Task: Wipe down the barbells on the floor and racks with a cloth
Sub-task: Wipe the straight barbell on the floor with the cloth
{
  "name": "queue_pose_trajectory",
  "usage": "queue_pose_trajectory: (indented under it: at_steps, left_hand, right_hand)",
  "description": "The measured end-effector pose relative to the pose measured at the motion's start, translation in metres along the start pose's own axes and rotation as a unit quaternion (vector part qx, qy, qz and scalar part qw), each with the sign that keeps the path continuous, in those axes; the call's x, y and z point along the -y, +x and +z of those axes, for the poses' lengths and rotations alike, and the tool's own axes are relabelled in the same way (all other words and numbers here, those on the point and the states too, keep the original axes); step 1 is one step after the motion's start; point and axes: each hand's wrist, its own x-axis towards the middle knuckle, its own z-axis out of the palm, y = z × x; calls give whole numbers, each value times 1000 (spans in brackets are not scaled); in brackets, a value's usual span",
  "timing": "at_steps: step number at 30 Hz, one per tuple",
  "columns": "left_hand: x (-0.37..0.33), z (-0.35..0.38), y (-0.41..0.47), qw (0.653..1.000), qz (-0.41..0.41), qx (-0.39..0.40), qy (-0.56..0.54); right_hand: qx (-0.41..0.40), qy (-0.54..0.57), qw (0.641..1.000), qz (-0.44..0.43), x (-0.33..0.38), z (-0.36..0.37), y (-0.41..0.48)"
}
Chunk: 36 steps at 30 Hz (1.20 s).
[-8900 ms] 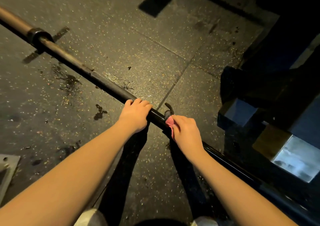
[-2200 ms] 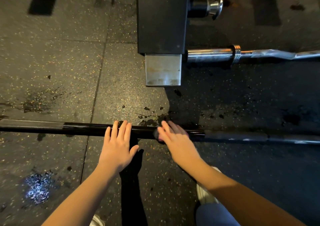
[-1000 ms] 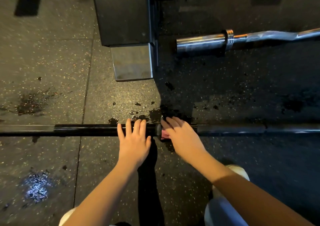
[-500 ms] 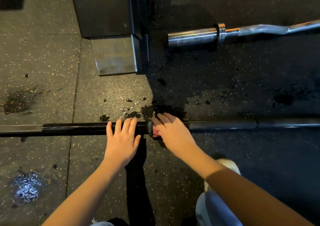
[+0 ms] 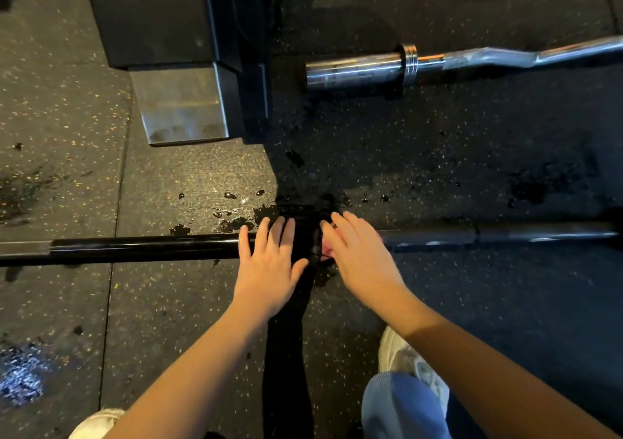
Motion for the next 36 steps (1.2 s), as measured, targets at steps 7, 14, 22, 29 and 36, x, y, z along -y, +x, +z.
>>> queue_pose_trajectory:
  at_steps: [7,14,22,29,36]
  left_hand:
    - [1,-2,11,998,-26,42,41]
    - [-22,-8,25,999,33,13,7]
    - [-20,-13,34,998,53,39,5]
    - [-19,-25,49,998,51,31,13]
    - [-19,-41,65,996,35,81,-8]
  right_hand:
    - [-28,6,994,103,-62,-4,-40]
    - [-31,-10,999,27,-16,2,5]
    - [-33,28,995,92,-96,-8,-34]
    - [-29,7,999,40,-31,-1,15]
    - [-24,11,999,46,-93,-9,3]
